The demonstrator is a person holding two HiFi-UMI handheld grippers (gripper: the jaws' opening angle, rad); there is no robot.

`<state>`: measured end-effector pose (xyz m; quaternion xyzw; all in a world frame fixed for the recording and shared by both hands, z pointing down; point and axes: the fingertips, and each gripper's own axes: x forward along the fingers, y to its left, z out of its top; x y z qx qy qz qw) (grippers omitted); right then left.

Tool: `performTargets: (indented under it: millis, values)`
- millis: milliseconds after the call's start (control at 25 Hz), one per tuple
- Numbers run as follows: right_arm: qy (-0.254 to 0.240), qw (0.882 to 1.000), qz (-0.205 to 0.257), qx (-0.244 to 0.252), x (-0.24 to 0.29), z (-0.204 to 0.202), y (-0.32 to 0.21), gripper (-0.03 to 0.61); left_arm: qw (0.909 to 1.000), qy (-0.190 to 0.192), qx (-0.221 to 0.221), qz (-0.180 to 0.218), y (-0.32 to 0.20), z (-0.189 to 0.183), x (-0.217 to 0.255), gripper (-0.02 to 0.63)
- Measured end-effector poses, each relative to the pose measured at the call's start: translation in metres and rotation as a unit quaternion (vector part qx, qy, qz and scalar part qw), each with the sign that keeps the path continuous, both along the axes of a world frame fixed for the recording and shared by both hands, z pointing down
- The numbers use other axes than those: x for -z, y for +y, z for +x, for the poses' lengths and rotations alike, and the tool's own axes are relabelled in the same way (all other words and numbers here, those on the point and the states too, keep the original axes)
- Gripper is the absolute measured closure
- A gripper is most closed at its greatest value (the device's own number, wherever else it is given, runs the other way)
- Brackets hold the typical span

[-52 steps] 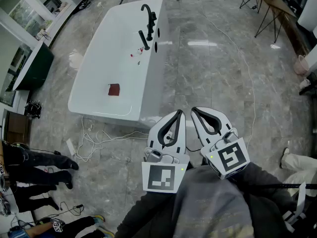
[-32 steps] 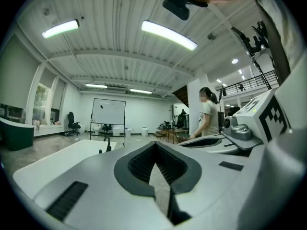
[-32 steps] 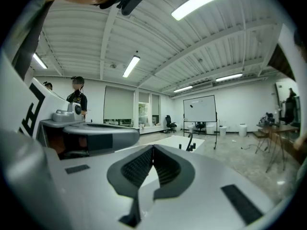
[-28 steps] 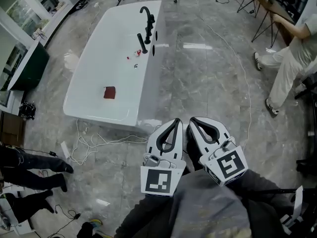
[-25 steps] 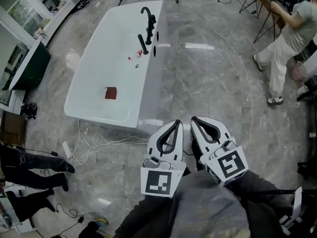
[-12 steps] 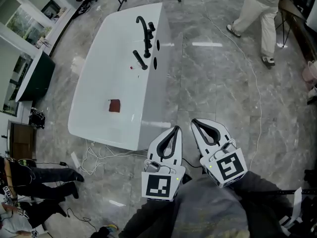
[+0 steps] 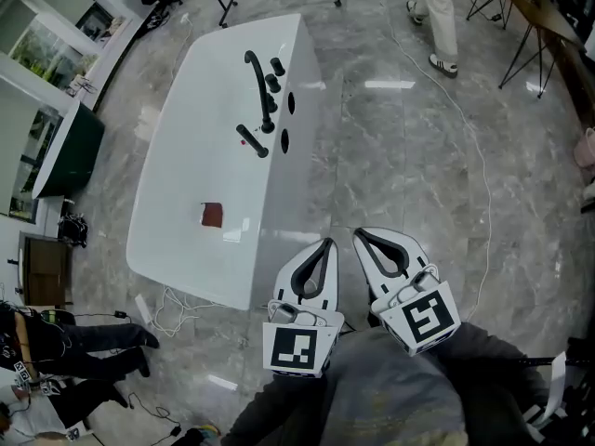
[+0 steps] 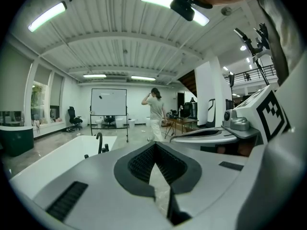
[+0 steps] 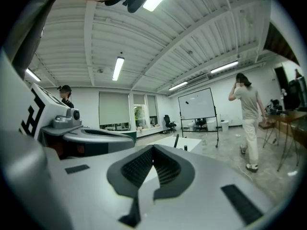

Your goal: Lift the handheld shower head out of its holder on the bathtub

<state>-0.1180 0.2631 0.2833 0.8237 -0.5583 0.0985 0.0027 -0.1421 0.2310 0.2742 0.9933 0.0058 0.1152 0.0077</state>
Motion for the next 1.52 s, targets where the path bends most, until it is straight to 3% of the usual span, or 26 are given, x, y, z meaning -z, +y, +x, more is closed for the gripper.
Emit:
performTargets:
  millis: [520, 1120, 1520]
  values:
    - [-0.008, 1.0, 0.004, 0.015, -0.009, 0.06, -0.028, 0.574, 0.9998, -0.013, 0.015, 0.001, -0.028, 0.056, -0.009, 0.612]
    - [-0.015, 0.999, -0.015, 0.044, -0.016, 0.141, -0.135, 0.574, 0.9993, -0.013, 0.03, -0.017, -0.128, 0.142, -0.013, 0.612]
    - [-0.018, 0.997, -0.012, 0.079, -0.022, 0.169, -0.214, 0.574, 0.9984, -0.011, 0.052, -0.019, -0.194, 0.168, -0.018, 0.612]
